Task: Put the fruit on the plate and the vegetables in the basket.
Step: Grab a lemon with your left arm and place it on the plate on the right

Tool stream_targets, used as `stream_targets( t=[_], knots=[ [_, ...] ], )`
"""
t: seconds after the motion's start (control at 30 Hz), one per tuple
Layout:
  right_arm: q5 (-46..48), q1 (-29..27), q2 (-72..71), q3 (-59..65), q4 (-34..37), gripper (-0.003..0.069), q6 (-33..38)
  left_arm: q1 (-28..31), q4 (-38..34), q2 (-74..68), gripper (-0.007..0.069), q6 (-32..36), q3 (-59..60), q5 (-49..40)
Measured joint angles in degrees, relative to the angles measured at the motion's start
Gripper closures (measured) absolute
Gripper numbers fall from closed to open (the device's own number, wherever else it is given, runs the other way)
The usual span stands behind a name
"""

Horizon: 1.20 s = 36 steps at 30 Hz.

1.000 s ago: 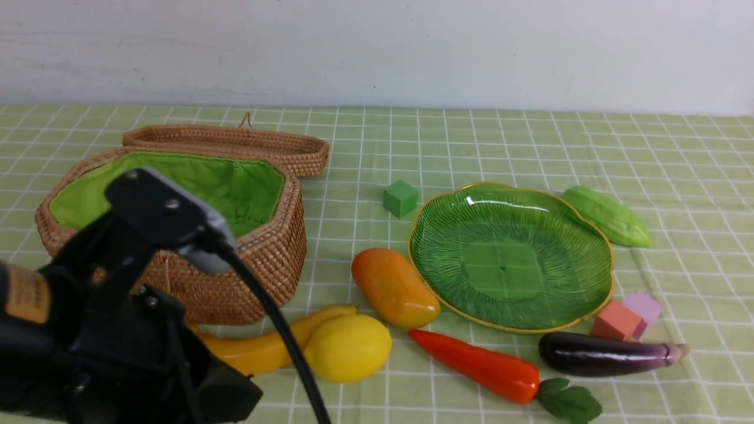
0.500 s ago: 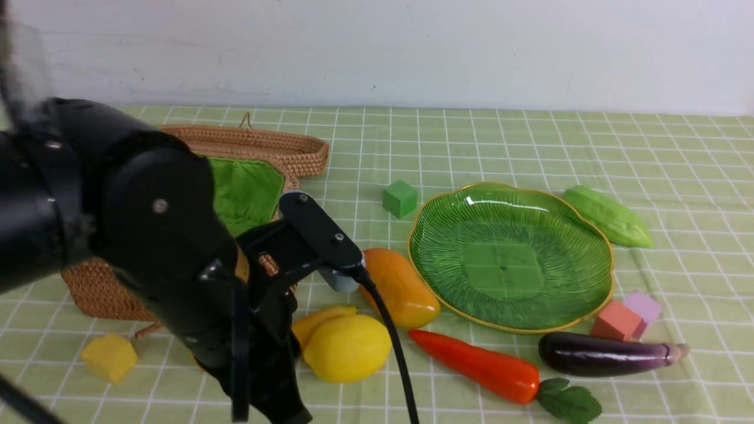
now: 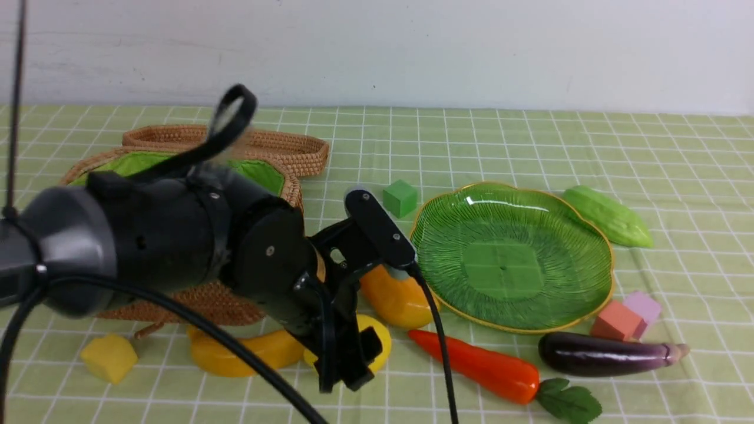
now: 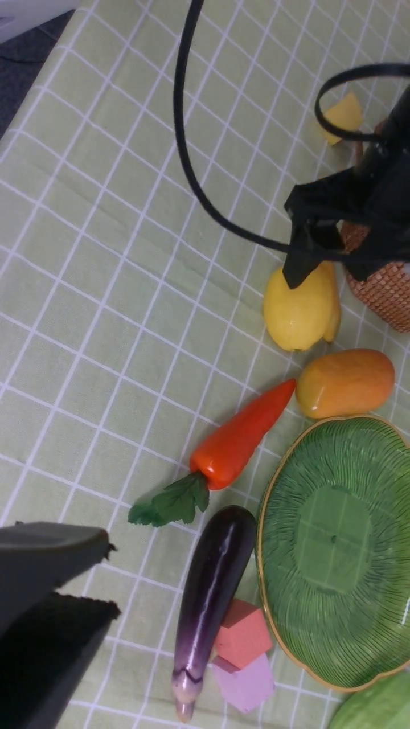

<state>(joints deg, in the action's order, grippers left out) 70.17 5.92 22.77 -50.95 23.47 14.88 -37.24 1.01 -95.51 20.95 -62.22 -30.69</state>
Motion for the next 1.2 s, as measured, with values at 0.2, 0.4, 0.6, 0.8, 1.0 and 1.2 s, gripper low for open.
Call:
stream_targets(
  t=[0.2,0.4,0.6,0.8,1.0,1.2],
  knots=[
    [0.0,0.0,0.0,0.0,0.0,0.0522,0.0,0.0,3.9,-5.4,0.0006,1.4,-0.1,4.2],
    [0.0,0.0,0.0,0.0,0.1,0.0517,0.0,0.0,5.9,-7.7,0.0008,1.5,-0.3,6.2],
    [0.0,0.0,0.0,0.0,0.2,0.0514,0.0,0.0,6.4,-8.1,0.0044,1.6,-0.5,6.5],
    [0.0,0.0,0.0,0.0,0.2,0.0510,0.0,0.0,6.4,-7.5,0.0046,1.6,-0.4,6.2],
    [0.0,0.0,0.0,0.0,0.2,0.0506,0.0,0.0,6.2,-4.6,0.0046,1.6,-0.3,5.7],
    [-0.7,0.0,0.0,0.0,0.2,0.0501,0.0,0.0,6.2,-1.7,0.0046,1.6,-0.3,5.6]
  ],
)
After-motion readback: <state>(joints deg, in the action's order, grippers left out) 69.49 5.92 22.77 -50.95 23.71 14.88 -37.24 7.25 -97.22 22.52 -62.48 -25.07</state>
